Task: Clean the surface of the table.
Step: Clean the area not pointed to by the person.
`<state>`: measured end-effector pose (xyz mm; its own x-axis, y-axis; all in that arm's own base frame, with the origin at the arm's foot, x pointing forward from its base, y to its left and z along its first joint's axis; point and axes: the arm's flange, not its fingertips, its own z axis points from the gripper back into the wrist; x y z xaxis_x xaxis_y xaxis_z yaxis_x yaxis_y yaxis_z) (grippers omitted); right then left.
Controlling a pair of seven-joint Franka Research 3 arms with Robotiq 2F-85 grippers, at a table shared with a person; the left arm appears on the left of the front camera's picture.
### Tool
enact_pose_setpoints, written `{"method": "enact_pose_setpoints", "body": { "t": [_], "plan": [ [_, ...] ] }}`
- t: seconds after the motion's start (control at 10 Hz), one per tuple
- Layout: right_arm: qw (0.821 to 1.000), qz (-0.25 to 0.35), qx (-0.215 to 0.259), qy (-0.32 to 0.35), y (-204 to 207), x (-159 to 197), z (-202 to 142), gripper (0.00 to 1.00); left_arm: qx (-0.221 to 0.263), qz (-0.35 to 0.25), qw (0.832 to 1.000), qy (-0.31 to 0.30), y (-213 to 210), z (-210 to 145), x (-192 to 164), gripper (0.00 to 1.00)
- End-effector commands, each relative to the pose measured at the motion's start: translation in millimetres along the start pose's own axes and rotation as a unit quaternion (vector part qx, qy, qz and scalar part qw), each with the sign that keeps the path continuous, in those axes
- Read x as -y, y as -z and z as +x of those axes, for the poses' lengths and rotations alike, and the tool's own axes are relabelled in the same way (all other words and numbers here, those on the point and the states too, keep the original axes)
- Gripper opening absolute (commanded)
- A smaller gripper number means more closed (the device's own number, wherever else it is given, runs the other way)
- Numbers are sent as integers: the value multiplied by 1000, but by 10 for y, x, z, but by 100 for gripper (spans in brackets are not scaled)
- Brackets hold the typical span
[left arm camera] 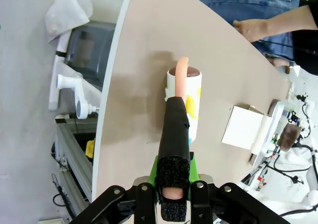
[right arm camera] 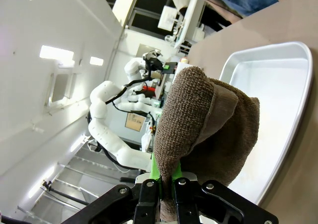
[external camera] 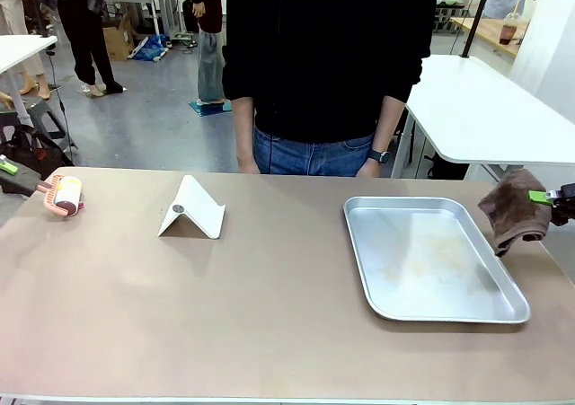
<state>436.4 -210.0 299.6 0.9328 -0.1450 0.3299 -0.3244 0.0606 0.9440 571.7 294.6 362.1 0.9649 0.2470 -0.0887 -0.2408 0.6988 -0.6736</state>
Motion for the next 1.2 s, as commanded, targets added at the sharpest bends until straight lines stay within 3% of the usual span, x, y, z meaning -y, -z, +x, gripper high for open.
{"method": "enact_pose_setpoints", "body": {
  "t": [0.0, 0.4, 0.7, 1.1],
  "plan": [
    [1000, 7, 0, -2, -7, -40, 0, 9, -23, 55, 998, -1, 261, 55, -10, 22],
    [1000, 7, 0, -2, -7, -40, 0, 9, -46, 55, 997, 12, 472, 240, 334, 22],
    [1000, 7, 0, -2, -7, -40, 0, 9, -55, 9, 998, 34, 518, 374, 629, 22],
    [1000, 7, 0, -2, -7, -40, 0, 9, -34, -80, 991, 98, 68, -105, 742, 22]
  ]
}}
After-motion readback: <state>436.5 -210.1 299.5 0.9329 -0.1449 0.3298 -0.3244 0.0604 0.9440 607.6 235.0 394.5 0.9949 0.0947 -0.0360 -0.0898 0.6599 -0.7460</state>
